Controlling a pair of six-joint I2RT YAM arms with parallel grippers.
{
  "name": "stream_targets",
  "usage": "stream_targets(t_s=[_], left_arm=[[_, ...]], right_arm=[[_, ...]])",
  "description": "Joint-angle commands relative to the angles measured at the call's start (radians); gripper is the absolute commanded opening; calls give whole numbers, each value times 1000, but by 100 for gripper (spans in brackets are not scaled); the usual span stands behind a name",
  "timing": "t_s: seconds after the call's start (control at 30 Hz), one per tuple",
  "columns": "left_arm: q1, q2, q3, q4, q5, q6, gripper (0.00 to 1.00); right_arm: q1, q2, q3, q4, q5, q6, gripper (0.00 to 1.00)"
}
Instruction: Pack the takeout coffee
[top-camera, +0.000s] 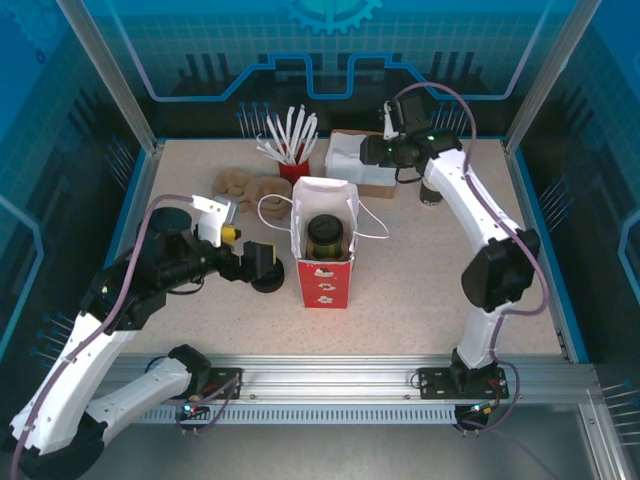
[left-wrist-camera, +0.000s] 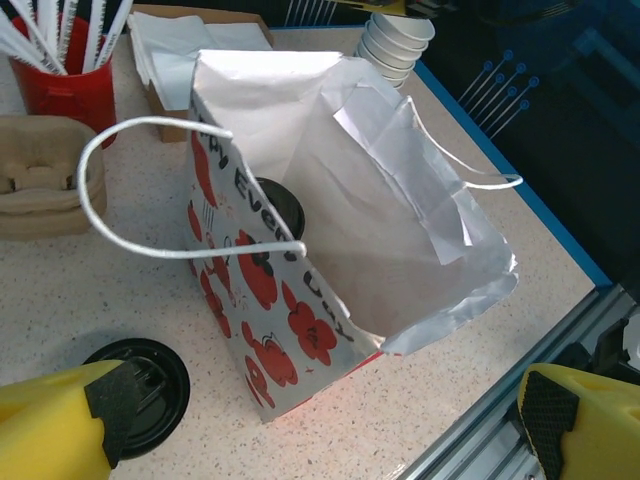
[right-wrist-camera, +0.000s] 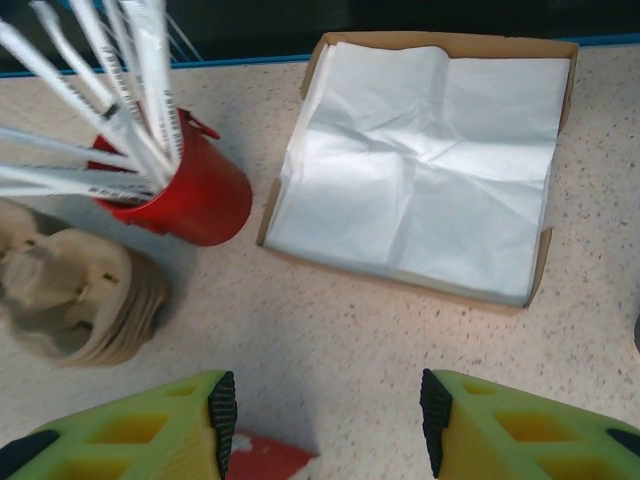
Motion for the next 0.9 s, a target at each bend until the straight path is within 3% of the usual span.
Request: stream_targets(t_s=[0.0,0.4,0.87], left_arm=[[10,-46,-40,31,-40,-66,99],[13,-93,-96,12,-24,-132,99],[12,-200,-166,90,-29,-162,99]], right_arm=[[-1,100,92,-8,60,-28,54],[-13,509,528,-145,73,-42,54],[-18,694,641,-95,180,-86,64]])
